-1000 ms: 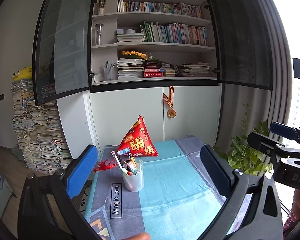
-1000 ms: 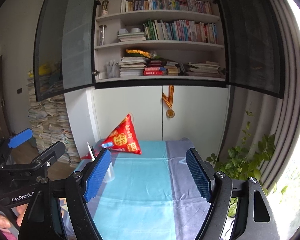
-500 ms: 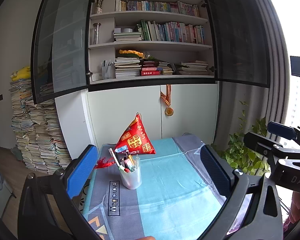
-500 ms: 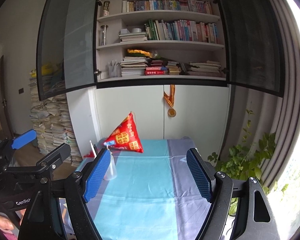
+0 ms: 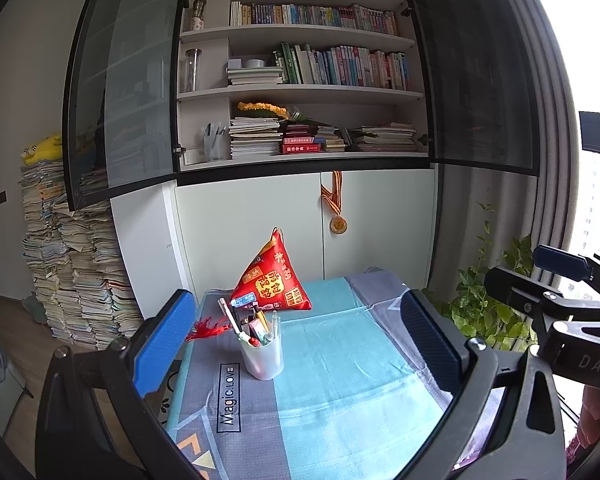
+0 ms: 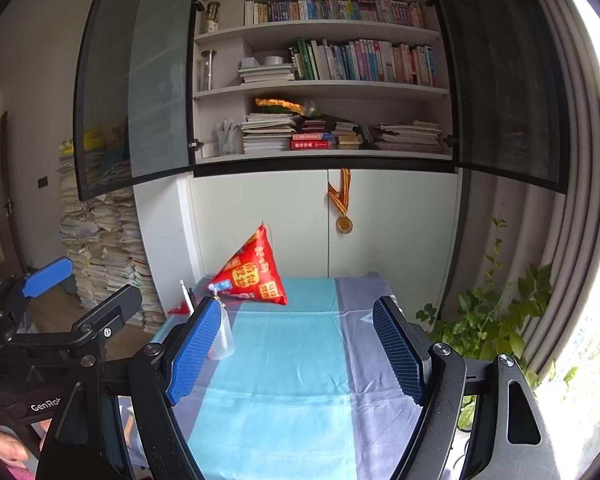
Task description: Organize stationery
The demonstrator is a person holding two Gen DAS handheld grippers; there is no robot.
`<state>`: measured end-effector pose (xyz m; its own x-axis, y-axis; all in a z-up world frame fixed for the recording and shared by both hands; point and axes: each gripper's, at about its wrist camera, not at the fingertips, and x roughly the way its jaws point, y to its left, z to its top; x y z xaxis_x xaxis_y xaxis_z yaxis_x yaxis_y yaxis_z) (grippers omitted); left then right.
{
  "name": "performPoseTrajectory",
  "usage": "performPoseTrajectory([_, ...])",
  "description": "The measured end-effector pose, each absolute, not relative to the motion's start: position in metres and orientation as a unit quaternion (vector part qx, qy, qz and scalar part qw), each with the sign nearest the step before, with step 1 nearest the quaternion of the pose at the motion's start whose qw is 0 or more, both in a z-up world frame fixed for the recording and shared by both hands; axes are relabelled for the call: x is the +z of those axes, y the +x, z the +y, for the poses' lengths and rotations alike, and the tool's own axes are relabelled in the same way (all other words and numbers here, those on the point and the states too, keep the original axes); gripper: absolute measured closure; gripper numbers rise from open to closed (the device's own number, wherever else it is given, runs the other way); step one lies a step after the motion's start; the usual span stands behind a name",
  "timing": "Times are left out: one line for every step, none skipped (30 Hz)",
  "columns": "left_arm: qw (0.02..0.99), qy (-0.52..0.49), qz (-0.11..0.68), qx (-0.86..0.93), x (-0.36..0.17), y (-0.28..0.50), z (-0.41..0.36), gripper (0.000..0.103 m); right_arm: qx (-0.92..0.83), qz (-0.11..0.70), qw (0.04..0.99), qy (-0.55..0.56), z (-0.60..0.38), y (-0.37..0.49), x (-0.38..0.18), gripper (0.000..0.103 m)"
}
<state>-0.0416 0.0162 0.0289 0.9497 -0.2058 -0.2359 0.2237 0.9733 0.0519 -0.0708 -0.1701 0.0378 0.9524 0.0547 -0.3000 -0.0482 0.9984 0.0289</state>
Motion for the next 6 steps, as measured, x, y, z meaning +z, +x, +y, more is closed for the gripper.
performPoseTrajectory([0.986,0.039,0.116,-0.109,0.0286,-0.0416,0.0161,0.001,0.025,0.152,0.988,0.011,-0.1698,-0.0708,0.038,0.024])
performPoseTrajectory([0.986,0.039,0.117,-0.108,0.0288,-0.0415,0.0164,0.001,0.025,0.153,0.988,0.011,-0.1698,-0.0709,0.038,0.024])
performPoseTrajectory([0.986,0.039,0.117,-0.108,0.029,-0.0413,0.0169,0.001,0.025,0.153,0.988,0.01,-0.1697,-0.071,0.0379,0.024])
performPoseTrajectory([0.987,0.04,0.116,-0.107,0.0293,-0.042,0.017,0.001,0.026,0.153,0.988,0.01,-0.1692,-0.0715,0.0375,0.024])
performPoseTrajectory([0.987,0.04,0.115,-0.107,0.0298,-0.0424,0.0172,0.001,0.026,0.153,0.988,0.01,-0.1691,-0.0724,0.0372,0.024])
performPoseTrajectory([0.987,0.04,0.115,-0.106,0.0301,-0.0427,0.0176,0.001,0.027,0.153,0.988,0.01,-0.1684,-0.0734,0.0368,0.024])
